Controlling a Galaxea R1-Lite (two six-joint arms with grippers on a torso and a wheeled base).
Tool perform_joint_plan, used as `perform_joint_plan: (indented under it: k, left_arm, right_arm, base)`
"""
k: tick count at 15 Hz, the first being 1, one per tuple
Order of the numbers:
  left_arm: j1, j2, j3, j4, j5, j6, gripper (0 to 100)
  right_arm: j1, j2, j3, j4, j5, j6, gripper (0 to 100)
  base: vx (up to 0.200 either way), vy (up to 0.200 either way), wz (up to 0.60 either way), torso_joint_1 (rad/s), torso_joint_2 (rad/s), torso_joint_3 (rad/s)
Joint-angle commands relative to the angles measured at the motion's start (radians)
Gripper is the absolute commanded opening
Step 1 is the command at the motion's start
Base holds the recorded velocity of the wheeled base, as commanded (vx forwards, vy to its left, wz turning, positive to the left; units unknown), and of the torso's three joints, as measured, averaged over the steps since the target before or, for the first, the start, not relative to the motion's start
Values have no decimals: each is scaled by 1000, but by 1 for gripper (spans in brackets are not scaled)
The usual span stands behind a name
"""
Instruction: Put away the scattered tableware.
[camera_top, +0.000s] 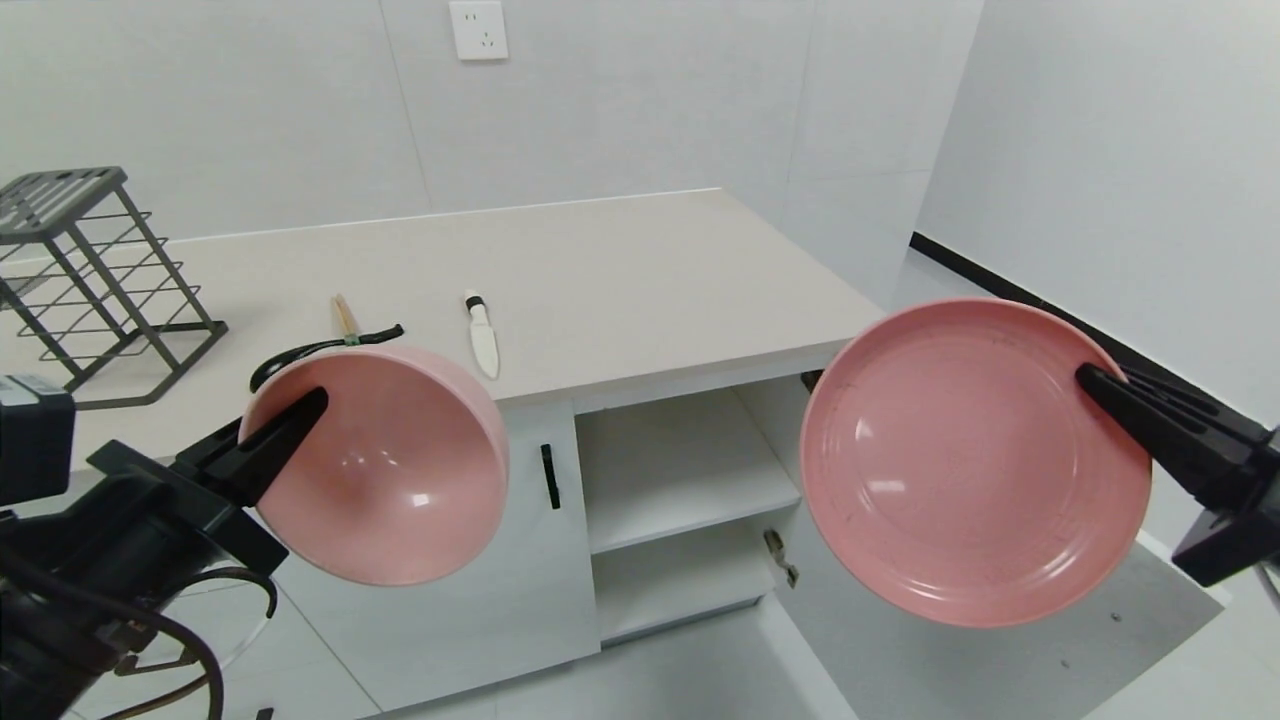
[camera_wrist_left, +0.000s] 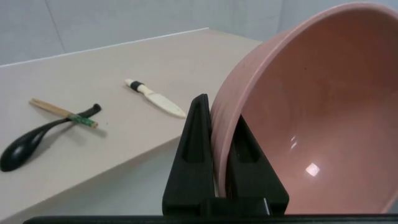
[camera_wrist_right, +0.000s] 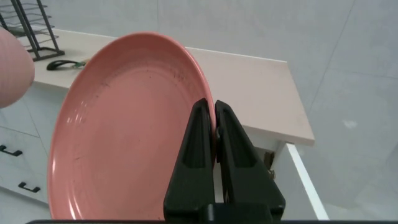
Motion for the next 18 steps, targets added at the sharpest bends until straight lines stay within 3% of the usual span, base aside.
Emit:
perform_joint_plan:
  k: [1, 18]
  left_arm:
    - [0, 1, -1, -1, 0, 0, 0]
    - [0, 1, 1, -1, 0, -2, 0]
  right_arm:
    - [1, 2, 0, -1, 0, 0, 0]
    - [0, 19, 5, -1, -1, -41, 0]
  base:
    - [0, 0, 0, -261, 505, 237]
    - [0, 0, 0, -251, 420, 185]
